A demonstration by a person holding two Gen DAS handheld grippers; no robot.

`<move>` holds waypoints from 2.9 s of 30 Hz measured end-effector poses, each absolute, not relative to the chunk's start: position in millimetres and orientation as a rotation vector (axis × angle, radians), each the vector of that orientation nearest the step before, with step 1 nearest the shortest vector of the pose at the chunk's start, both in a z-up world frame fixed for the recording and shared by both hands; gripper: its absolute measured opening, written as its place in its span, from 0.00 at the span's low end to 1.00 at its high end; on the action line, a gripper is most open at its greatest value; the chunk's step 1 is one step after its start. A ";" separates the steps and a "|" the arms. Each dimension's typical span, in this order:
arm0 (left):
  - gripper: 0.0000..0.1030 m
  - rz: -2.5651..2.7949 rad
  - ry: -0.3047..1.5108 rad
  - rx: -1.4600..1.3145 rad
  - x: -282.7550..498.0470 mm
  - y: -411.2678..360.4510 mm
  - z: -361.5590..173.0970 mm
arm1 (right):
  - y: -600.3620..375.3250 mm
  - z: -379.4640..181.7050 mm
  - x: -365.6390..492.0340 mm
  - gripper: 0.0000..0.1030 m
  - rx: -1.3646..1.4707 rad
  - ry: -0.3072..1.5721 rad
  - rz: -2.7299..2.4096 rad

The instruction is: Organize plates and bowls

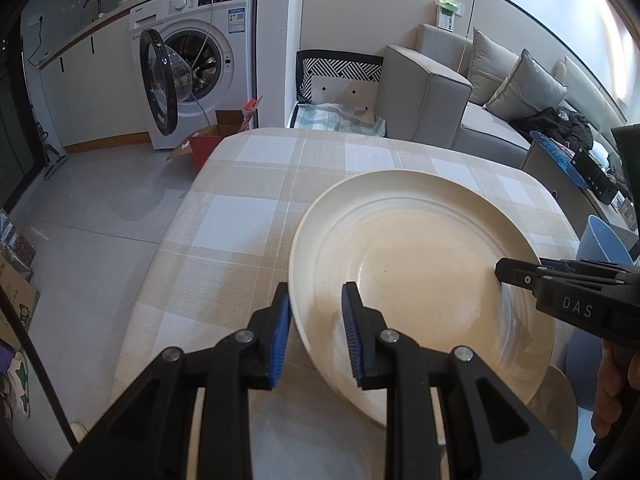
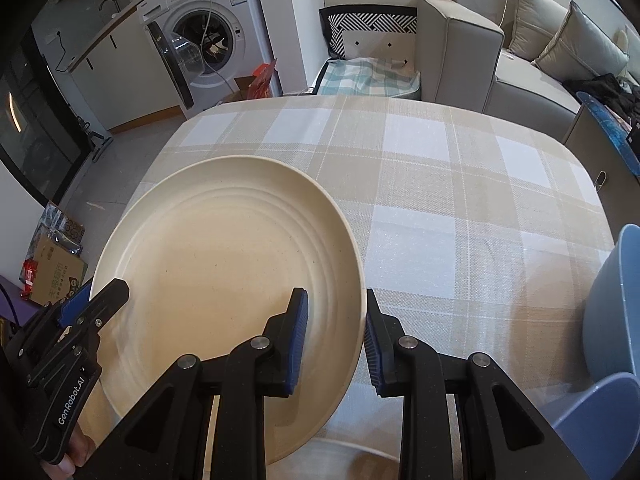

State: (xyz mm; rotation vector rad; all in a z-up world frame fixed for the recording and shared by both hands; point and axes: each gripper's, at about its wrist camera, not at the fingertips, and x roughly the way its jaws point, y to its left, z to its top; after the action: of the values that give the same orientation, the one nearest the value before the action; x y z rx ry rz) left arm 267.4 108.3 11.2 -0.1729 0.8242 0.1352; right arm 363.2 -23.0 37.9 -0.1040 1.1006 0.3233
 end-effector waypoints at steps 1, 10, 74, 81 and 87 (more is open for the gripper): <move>0.23 0.135 0.819 -0.173 264.9 108.2 13.3 | -23.5 41.1 359.5 0.26 -0.104 1.097 0.324; 0.23 0.134 0.783 -0.173 239.6 108.6 29.9 | -24.0 60.3 331.1 0.26 -0.107 1.060 0.334; 0.23 0.092 0.715 -0.154 127.0 85.9 23.4 | -58.6 52.9 180.1 0.26 -0.092 0.923 0.358; 0.23 0.075 0.716 -0.136 121.9 79.3 17.6 | -64.5 49.6 165.2 0.26 -0.090 0.907 0.339; 0.23 0.050 0.710 -0.131 119.9 75.4 15.5 | -74.1 43.1 154.0 0.26 -0.062 0.912 0.329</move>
State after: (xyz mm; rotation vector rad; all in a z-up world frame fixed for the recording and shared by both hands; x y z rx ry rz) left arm 119.9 75.4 15.5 -0.1311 0.7104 0.0498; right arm 154.0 -74.1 43.1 -0.0624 0.9119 0.3291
